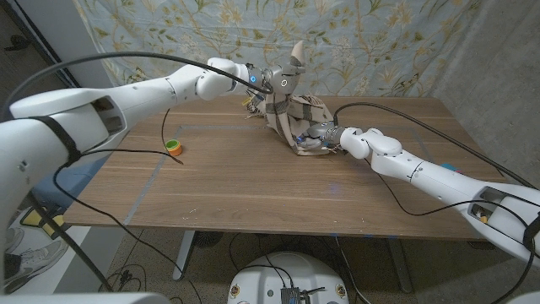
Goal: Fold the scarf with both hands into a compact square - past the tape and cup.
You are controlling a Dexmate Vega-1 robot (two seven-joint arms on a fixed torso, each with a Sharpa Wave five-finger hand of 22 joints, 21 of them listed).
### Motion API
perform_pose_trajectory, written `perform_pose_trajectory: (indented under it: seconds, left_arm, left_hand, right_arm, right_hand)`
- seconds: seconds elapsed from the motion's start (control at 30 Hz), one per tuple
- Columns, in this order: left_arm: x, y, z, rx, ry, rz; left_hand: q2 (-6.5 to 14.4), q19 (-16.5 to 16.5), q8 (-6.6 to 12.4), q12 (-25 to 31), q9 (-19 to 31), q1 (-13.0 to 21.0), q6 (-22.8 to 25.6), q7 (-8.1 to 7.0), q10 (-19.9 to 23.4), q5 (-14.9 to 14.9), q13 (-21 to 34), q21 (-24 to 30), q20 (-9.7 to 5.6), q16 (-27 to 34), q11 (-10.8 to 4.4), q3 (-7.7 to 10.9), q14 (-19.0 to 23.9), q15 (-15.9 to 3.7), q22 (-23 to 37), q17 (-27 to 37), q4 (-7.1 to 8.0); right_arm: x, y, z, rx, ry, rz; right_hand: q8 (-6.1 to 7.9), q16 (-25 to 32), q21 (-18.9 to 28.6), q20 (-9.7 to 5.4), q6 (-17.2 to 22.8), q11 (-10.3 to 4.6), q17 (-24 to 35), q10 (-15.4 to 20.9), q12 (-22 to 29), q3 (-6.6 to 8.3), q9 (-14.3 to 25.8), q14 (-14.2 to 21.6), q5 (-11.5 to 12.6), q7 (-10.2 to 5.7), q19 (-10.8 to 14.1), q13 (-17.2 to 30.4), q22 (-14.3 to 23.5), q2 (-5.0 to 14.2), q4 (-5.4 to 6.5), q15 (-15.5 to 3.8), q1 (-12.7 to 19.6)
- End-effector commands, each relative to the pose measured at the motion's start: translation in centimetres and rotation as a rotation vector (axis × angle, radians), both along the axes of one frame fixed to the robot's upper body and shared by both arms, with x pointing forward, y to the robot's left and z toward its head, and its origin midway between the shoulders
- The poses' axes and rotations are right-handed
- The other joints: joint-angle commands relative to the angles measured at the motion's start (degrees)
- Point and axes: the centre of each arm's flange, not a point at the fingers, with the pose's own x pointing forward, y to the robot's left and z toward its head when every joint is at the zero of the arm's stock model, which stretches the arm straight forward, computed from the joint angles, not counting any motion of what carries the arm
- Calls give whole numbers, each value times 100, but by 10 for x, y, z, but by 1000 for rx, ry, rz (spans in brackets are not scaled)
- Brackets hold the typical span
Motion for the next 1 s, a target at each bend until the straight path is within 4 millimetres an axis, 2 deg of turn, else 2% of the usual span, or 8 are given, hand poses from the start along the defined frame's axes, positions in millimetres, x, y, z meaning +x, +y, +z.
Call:
perform_pose_trajectory:
  seconds: [0.03,0.3,0.77,0.87,0.9,0.93,0.97,1.0]
  left_arm:
    - [0,-43,16,122,-49,-103]
    - [3,-75,17,167,-63,-173]
    - [8,-113,5,197,-64,-216]
    - [9,-120,0,187,-68,-205]
    - [9,-121,-1,181,-71,-206]
    - [9,-123,-3,174,-81,-208]
    - [9,-124,-5,163,-98,-211]
    - [9,-127,-7,143,-123,-208]
  left_hand:
    - [-20,8,3,-75,-3,-11,-107,89,1,-8,-45,31,-48,-77,-89,25,-7,-118,13,-30,1]
    - [-14,2,-70,-189,-111,-22,-197,0,-25,10,-154,23,-70,-232,-97,7,-4,-133,-2,-110,3]
    - [-10,-1,-92,-299,-178,-24,-221,-26,-32,47,-248,26,-83,-353,-107,-24,35,-141,-8,-132,0]
    - [-7,10,-234,-452,-355,-53,-328,-176,-73,82,-445,-3,-110,-501,-100,-23,-20,-170,-32,-252,16]
    - [0,24,-400,-655,-535,-116,-494,-296,-206,135,-657,-40,-141,-655,-79,-11,-74,-206,-65,-395,36]
    - [7,12,-547,-825,-704,-334,-634,-399,-302,176,-841,-100,-202,-834,-72,-42,-154,-238,-104,-570,136]
    - [116,-129,-856,-1195,-1101,-1017,-831,-594,-576,261,-1206,-376,-132,-1295,-87,-7,-418,-303,-198,-965,393]
    - [175,-311,-1181,-1541,-1504,-1755,-1041,-747,-751,174,-1582,-676,22,-1668,-93,-20,-522,-323,-200,-1338,562]
  right_arm:
    - [-2,-4,5,16,-17,8]
    - [-3,-7,7,25,-23,6]
    - [-2,-13,6,31,-21,-4]
    - [-3,-14,8,33,-24,-6]
    - [-3,-14,8,35,-25,-6]
    - [-3,-15,9,37,-24,-7]
    - [-4,-15,10,37,-27,-8]
    - [-4,-16,11,39,-32,-8]
  right_hand:
    - [2,3,-30,16,83,28,-7,-21,0,57,877,-18,8,-99,11,8,13,8,3,-85,-35]
    - [10,2,-43,17,92,30,-15,-20,1,76,878,-21,6,-103,16,9,13,2,1,-84,-42]
    - [18,7,-71,22,92,33,-30,-9,6,112,880,-15,0,-94,24,10,14,-9,-1,-82,-60]
    - [20,6,-78,21,94,29,-33,-12,5,119,880,-19,-2,-91,22,11,14,-9,-1,-87,-63]
    - [20,6,-78,19,96,29,-33,-13,5,120,880,-19,-2,-95,22,11,14,-10,-1,-87,-63]
    - [22,6,-79,22,99,31,-34,-12,5,122,880,-19,-2,-93,25,11,14,-10,-1,-86,-65]
    - [23,6,-81,23,99,30,-35,-13,5,126,880,-20,-3,-89,27,11,14,-10,-1,-86,-66]
    - [23,7,-84,23,100,32,-36,-14,5,129,881,-18,-3,-89,27,11,14,-10,-2,-85,-67]
